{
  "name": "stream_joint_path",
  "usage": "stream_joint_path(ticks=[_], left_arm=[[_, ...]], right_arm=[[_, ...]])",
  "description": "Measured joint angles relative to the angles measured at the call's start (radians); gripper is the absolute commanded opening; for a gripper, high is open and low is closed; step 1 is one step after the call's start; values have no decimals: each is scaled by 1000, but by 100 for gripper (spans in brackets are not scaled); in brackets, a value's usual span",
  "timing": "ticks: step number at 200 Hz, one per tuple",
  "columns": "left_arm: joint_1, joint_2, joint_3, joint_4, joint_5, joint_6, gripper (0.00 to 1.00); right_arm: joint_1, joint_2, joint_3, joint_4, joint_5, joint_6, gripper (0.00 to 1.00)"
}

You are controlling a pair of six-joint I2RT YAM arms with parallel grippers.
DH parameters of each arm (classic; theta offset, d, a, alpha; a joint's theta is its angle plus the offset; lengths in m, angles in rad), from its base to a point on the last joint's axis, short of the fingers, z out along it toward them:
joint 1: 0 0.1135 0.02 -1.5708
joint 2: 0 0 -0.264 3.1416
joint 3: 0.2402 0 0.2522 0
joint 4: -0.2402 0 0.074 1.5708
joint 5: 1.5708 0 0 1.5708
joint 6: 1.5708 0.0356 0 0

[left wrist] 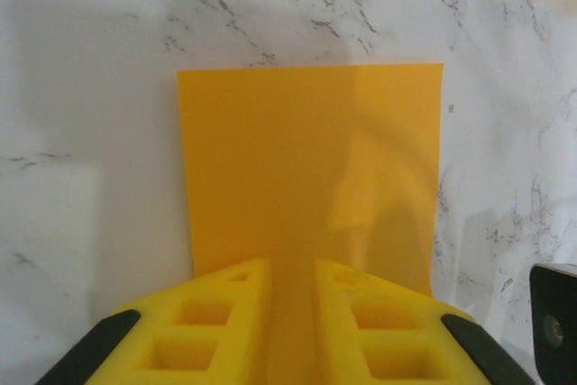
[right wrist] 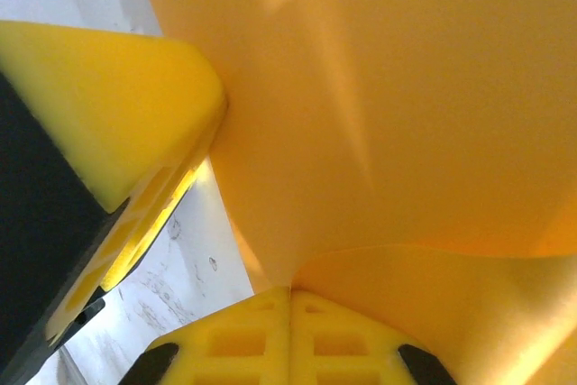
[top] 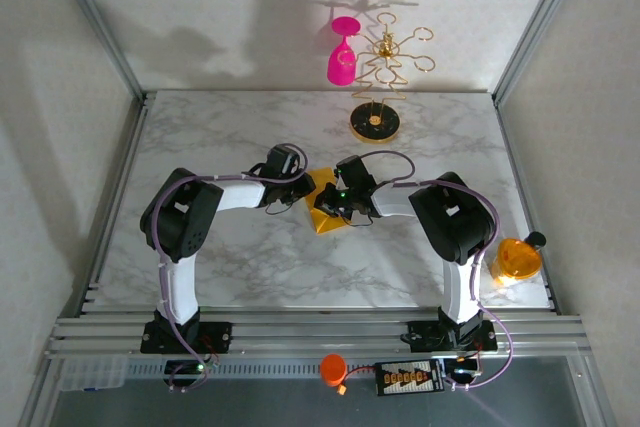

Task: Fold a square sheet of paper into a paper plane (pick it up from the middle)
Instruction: Fold the triangle a second time at the center of the table.

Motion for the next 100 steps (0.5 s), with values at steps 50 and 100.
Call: stream_joint_path(ticks=[50,100], left_arm=[[62,-103,-2,-84,-7,-50,27],[113,-248,-51,-94,-53,-74,28]], right_arm=[[0,1,9,-19,-2,-3,15],[0,2,23,-10,-27,-1,32]])
